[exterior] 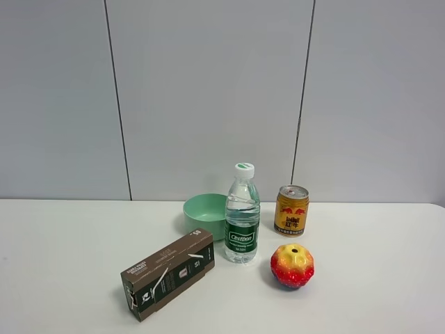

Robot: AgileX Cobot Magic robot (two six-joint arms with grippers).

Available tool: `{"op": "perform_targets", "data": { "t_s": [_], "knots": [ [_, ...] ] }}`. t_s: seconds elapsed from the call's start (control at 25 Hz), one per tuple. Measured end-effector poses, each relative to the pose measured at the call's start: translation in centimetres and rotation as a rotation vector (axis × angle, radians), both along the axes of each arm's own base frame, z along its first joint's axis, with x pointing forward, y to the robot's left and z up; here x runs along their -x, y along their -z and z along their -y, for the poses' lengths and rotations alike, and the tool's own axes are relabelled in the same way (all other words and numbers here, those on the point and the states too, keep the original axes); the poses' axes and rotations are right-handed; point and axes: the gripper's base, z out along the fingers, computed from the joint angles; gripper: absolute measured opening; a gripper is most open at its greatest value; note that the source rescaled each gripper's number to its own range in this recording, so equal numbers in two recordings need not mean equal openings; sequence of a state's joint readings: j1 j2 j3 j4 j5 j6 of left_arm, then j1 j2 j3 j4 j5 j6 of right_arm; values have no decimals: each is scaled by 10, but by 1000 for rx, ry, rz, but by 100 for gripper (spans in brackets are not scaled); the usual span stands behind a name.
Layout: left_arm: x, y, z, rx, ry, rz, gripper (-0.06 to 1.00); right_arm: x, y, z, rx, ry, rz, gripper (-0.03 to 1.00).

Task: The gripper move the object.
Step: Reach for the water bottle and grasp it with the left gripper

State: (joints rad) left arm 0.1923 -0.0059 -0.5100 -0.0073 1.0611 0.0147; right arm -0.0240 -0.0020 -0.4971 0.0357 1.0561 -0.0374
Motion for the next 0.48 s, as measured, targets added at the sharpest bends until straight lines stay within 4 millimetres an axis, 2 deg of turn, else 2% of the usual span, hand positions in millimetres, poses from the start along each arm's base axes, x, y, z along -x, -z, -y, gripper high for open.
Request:
{"op": "perform_targets", "data": {
  "t_s": [0.04,0.48],
  "knots": [
    [0,0,0,0,0,0,71,0,0,0,0,0,0,100],
    [0,0,0,0,0,0,71,0,0,0,0,0,0,100]
  ]
}}
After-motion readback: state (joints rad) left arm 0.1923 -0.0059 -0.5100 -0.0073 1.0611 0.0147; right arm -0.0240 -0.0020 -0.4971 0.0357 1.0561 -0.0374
